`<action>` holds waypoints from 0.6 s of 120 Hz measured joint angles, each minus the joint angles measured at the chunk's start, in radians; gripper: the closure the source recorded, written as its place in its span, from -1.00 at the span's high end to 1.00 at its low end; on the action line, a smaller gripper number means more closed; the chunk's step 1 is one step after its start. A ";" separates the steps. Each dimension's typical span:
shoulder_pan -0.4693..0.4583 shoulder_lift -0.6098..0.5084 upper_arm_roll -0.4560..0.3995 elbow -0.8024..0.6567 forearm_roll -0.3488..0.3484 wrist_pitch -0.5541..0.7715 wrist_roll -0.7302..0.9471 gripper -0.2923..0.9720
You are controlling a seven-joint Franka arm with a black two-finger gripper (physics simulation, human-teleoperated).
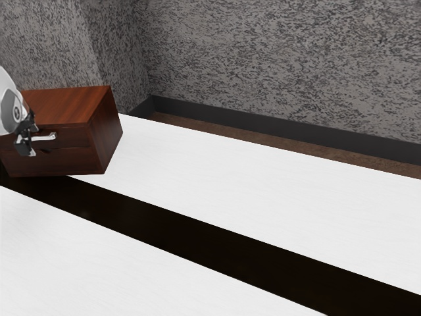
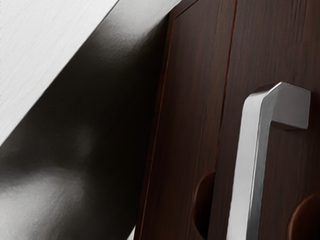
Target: Pull the drawer handle with one arm to open the drawer
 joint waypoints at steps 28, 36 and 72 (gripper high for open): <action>0.017 0.021 -0.019 0.024 -0.011 0.001 0.003 0.52; 0.027 0.027 -0.029 0.030 -0.014 0.001 0.004 0.52; 0.037 0.045 -0.043 0.033 -0.033 0.007 0.006 0.52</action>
